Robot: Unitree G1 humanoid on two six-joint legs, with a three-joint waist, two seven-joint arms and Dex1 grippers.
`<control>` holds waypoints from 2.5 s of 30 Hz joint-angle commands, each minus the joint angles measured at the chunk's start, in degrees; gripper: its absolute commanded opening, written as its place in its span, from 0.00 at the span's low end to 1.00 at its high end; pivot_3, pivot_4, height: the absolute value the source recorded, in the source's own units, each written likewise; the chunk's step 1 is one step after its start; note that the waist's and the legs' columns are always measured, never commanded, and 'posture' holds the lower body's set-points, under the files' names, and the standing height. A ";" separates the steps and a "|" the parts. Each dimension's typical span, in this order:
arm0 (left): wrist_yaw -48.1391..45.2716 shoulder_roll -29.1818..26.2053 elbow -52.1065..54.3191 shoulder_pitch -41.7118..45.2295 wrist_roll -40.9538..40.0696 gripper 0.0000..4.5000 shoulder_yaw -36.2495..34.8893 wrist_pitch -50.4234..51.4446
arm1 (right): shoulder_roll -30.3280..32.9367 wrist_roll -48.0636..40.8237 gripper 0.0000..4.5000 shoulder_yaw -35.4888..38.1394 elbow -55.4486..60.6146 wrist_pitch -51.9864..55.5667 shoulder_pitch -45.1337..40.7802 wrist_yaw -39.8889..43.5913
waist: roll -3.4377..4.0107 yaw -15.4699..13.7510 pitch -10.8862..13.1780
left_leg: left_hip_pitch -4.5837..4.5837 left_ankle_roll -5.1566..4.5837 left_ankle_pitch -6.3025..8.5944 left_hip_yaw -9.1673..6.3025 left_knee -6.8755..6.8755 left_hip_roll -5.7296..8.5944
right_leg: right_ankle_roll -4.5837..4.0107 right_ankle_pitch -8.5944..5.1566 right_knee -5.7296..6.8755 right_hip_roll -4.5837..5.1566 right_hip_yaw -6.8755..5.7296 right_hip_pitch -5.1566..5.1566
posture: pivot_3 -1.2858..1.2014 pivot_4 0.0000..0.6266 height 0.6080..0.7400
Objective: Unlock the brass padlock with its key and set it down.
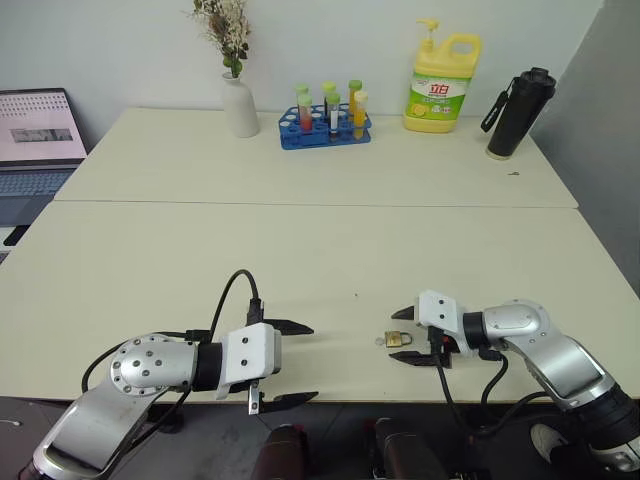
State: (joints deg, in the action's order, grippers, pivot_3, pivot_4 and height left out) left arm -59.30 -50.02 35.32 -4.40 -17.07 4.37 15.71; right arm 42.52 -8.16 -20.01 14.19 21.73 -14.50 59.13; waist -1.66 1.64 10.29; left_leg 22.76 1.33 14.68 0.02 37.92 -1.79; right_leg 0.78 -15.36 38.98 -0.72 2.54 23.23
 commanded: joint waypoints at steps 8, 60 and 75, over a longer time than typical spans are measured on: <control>-0.18 0.64 -0.95 0.91 0.44 1.00 0.62 -1.83 | -0.21 2.22 0.21 -0.26 -0.62 1.48 -0.50 -1.26 | -0.03 0.08 -0.02 | -0.07 0.00 0.00 0.02 0.03 0.00 | 0.02 0.01 0.03 0.00 0.00 -0.04 | 0.52 0.24 1.00; -3.87 22.90 -38.26 48.86 -10.32 0.66 6.28 20.82 | -4.21 40.08 0.21 8.20 -9.02 -57.99 -7.09 -41.56 | -0.04 0.04 -0.01 | 0.12 0.03 -0.02 0.06 0.09 0.15 | -0.15 0.15 0.08 -0.16 0.09 0.05 | 0.52 0.24 1.00; -5.61 23.34 -38.11 48.75 -9.15 0.00 6.39 20.28 | -5.14 38.65 0.21 8.39 -8.92 -57.84 -7.06 -40.38 | -0.04 0.03 -0.01 | 0.12 0.03 -0.02 0.05 0.10 0.15 | -0.17 0.16 0.09 -0.16 0.10 0.05 | 0.52 0.24 1.00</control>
State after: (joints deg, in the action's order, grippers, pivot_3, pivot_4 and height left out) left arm -64.65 -27.03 -4.24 43.13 -26.38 11.04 36.94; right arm 37.71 32.22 -12.61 3.30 -35.64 -20.50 18.84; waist -1.70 1.67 10.28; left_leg 22.88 1.36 14.66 0.07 38.01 -1.64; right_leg 0.62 -15.20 39.08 -0.88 2.63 23.29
